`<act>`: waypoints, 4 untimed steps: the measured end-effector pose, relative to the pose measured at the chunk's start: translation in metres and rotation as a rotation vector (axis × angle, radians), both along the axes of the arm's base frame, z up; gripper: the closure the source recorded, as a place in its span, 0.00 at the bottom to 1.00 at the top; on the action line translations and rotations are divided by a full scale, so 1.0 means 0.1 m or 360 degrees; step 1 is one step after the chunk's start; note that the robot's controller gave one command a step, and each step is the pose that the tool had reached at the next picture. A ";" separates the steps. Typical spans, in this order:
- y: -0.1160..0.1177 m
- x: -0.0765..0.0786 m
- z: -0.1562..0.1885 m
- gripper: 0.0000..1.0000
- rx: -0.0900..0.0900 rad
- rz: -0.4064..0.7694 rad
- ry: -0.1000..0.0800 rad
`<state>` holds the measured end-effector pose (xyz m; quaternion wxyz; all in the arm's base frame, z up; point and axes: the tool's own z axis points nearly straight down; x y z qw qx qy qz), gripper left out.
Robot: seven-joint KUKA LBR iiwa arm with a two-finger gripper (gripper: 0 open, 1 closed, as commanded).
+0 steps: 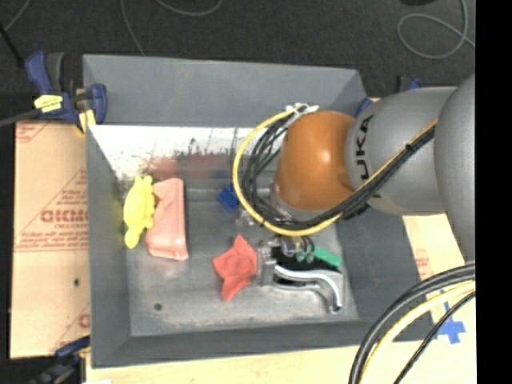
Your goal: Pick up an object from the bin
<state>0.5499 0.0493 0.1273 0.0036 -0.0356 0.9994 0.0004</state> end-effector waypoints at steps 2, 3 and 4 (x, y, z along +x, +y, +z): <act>-0.10 0.07 -0.45 1.00 0.0000 0.0030 -0.0007; -0.10 0.07 -0.45 1.00 0.0001 0.0029 -0.0007; -0.10 0.01 -0.06 1.00 -0.0001 0.0030 0.0009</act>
Offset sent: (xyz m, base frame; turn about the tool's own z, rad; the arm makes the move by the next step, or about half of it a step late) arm 0.0057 -0.0088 -0.0456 -0.0204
